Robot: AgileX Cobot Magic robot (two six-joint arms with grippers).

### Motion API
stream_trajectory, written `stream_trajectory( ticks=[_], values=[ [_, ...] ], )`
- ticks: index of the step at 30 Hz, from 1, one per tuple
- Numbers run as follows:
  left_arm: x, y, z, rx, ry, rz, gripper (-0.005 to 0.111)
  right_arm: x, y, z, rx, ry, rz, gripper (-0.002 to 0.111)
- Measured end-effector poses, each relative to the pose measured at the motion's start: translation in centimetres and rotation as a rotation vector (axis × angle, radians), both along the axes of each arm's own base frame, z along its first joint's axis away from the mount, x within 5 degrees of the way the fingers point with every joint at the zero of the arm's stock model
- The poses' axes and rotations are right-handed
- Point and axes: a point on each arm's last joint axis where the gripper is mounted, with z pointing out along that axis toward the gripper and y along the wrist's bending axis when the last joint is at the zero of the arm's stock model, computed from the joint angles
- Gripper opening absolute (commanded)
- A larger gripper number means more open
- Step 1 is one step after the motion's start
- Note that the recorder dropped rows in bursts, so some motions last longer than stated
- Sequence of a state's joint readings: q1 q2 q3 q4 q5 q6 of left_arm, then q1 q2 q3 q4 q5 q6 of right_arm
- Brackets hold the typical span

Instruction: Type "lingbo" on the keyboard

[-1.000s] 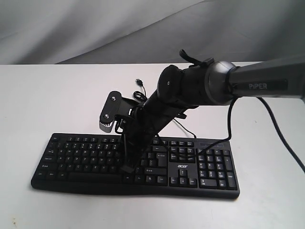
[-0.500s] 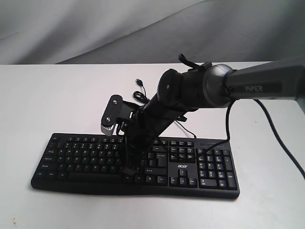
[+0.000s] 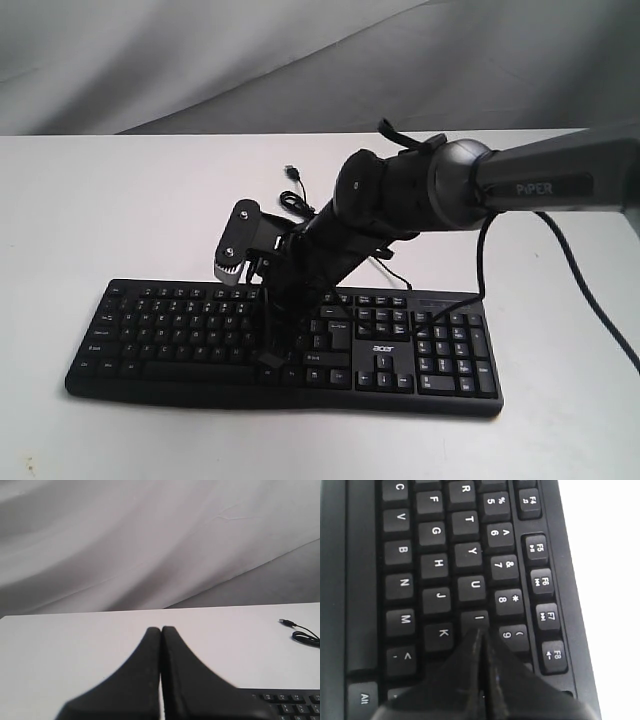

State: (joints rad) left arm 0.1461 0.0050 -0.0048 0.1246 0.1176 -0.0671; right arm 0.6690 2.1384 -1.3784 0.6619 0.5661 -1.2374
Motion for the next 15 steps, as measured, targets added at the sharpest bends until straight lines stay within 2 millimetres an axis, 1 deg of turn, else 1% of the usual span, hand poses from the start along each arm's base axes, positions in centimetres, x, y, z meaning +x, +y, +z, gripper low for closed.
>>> stream_trajectory(
  ticks=[5,8,12,15],
  values=[
    [0.0,0.0,0.0,0.000,0.000,0.000,0.001,0.0,0.0,0.1,0.005,0.001,-0.004,0.000],
    [0.0,0.0,0.0,0.000,0.000,0.000,0.001,-0.1,0.0,1.4,0.022,-0.018,-0.001,0.000],
    [0.0,0.0,0.0,0.000,0.000,0.000,0.001,-0.6,-0.3,5.6,0.083,-0.073,-0.007,0.000],
    [0.0,0.0,0.0,0.000,0.000,0.000,0.001,-1.1,-0.8,9.6,0.149,-0.122,-0.043,0.000]
  ],
)
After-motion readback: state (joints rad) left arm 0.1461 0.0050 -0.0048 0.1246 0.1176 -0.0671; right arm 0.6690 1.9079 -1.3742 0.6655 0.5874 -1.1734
